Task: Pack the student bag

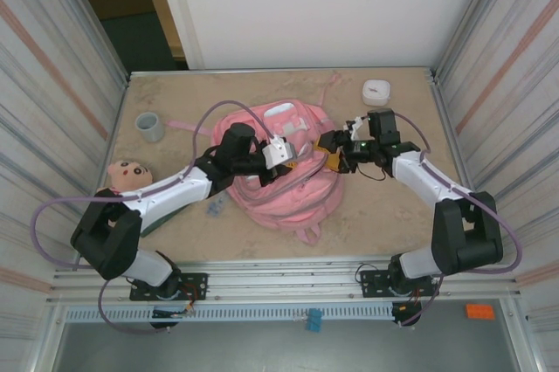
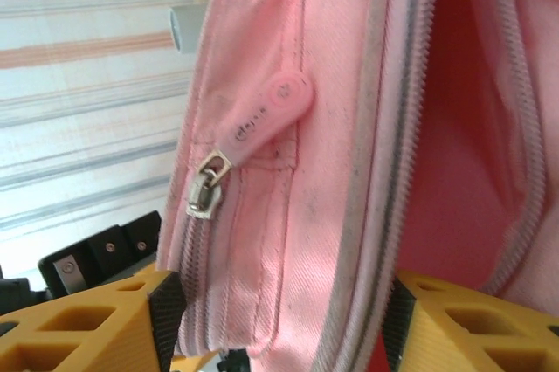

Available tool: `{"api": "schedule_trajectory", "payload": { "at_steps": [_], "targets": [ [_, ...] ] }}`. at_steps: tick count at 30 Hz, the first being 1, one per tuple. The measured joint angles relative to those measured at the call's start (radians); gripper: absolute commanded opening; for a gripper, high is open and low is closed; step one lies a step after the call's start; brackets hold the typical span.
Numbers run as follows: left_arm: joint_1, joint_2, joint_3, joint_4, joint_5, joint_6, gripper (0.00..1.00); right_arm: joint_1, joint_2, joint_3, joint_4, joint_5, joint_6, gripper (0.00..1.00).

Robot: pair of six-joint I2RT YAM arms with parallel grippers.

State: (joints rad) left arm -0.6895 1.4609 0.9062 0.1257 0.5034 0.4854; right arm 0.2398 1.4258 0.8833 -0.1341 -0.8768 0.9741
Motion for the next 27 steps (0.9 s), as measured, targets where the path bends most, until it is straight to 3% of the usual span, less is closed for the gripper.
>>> {"api": "schedule_trajectory", "payload": {
  "at_steps": [7,13,21,27],
  "targets": [
    [0.011,0.000,0.027,-0.068,0.026,0.043,0.00,0.014,0.054,0.033,0.080,-0.018,0.058,0.16],
    [0.009,0.002,0.069,-0.118,-0.037,0.042,0.00,0.021,-0.006,-0.029,0.132,0.071,0.089,0.01],
    [0.023,0.041,0.122,-0.148,-0.124,-0.016,0.05,0.095,-0.135,-0.158,0.241,0.308,0.150,0.00],
    [0.045,0.065,0.139,-0.129,-0.142,-0.108,0.28,0.182,-0.212,-0.191,0.249,0.516,0.178,0.00]
  ]
}}
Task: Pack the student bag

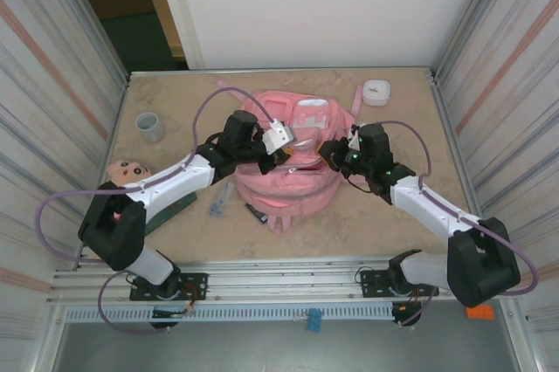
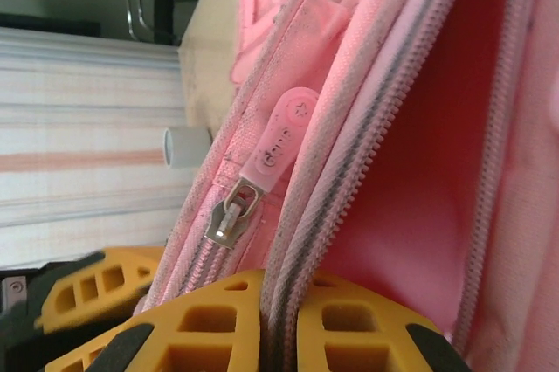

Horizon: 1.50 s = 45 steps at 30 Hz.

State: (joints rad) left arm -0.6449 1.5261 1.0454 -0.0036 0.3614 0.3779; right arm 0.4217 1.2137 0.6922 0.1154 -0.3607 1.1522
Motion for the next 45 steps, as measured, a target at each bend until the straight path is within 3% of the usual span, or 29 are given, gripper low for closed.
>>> {"api": "schedule_trajectory", "payload": {
  "at_steps": [3,6,13,19,26,36,41,45],
  "targets": [
    [0.006,-0.006,0.011,0.000,-0.019,-0.081,0.49,0.012,-0.028,-0.007,0.000,0.044,0.000,0.00],
    [0.018,-0.044,0.012,-0.013,-0.051,-0.195,0.54,0.021,-0.033,-0.010,0.004,0.061,-0.001,0.00],
    [0.017,-0.294,-0.035,-0.060,-0.140,-0.546,0.52,0.041,-0.026,-0.010,0.011,0.069,-0.018,0.00],
    [-0.105,-0.384,-0.203,-0.056,-0.175,-0.775,0.52,0.074,-0.023,-0.007,0.014,0.077,-0.047,0.00],
    [-0.159,-0.325,-0.264,-0.102,-0.189,-0.889,0.53,0.083,-0.023,0.004,0.004,0.076,-0.072,0.00],
    [-0.179,-0.222,-0.262,-0.066,-0.200,-0.906,0.50,0.083,-0.022,0.006,0.004,0.069,-0.088,0.00],
    [-0.196,-0.161,-0.254,-0.040,-0.206,-0.898,0.34,0.085,-0.022,0.006,0.003,0.069,-0.089,0.00],
    [-0.201,-0.135,-0.241,-0.036,-0.205,-0.888,0.08,0.085,-0.021,0.012,-0.011,0.068,-0.092,0.00]
  ]
}}
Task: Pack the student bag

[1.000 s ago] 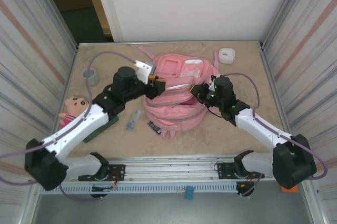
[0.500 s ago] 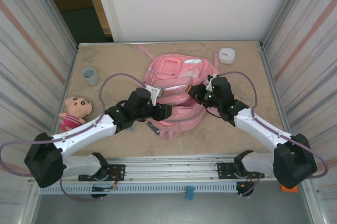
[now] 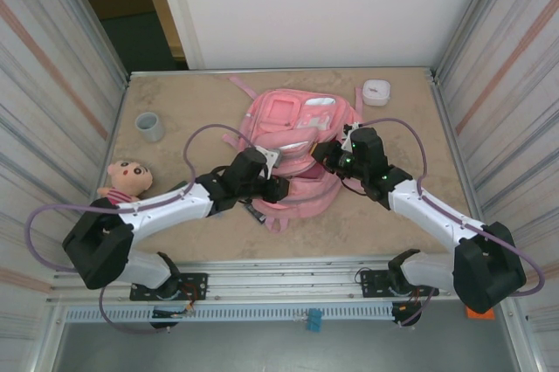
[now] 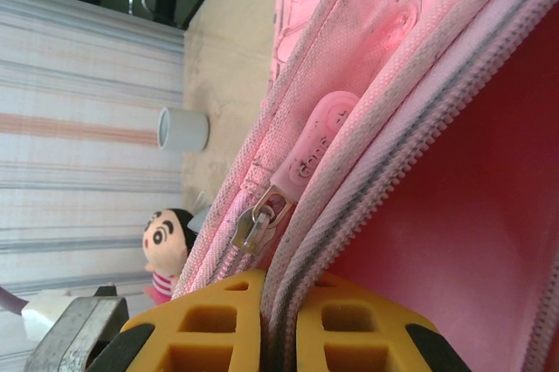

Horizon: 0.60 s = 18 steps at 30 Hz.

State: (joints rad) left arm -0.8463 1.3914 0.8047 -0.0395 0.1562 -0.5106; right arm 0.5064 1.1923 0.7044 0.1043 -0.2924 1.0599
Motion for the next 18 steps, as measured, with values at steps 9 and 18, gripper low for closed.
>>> {"api": "schedule_trajectory", "payload": {
  "at_steps": [9,18],
  "targets": [
    [-0.020,-0.065,0.002,-0.042,-0.051,0.041,0.00,-0.045,0.025,0.069,-0.095,-0.077,-0.045,0.00],
    [0.102,-0.227,-0.167,-0.124,-0.174,0.084,0.00,-0.204,0.032,0.157,-0.256,-0.270,-0.120,0.02]
  ]
}}
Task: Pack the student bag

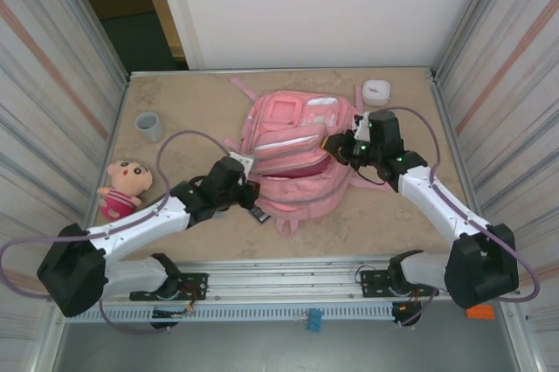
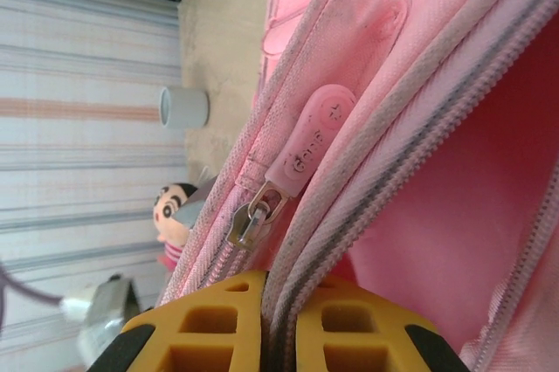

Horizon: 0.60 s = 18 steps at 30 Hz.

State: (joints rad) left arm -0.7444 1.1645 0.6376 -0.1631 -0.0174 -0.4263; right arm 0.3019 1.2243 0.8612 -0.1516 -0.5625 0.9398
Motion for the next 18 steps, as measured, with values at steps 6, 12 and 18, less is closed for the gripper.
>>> {"api": "schedule_trajectory", "payload": {
  "at_steps": [6,12,18],
  "targets": [
    [0.034,-0.036,-0.031,0.089,0.064,0.031,0.00,0.000,-0.005,0.000,0.017,-0.027,0.024,0.54],
    [-0.026,0.032,-0.008,0.167,0.095,0.038,0.00,0.196,-0.021,-0.165,0.245,0.100,0.225,0.53],
    [-0.052,0.073,0.002,0.193,0.102,0.038,0.00,0.247,0.014,-0.143,0.290,0.176,0.274,0.14]
  ]
}}
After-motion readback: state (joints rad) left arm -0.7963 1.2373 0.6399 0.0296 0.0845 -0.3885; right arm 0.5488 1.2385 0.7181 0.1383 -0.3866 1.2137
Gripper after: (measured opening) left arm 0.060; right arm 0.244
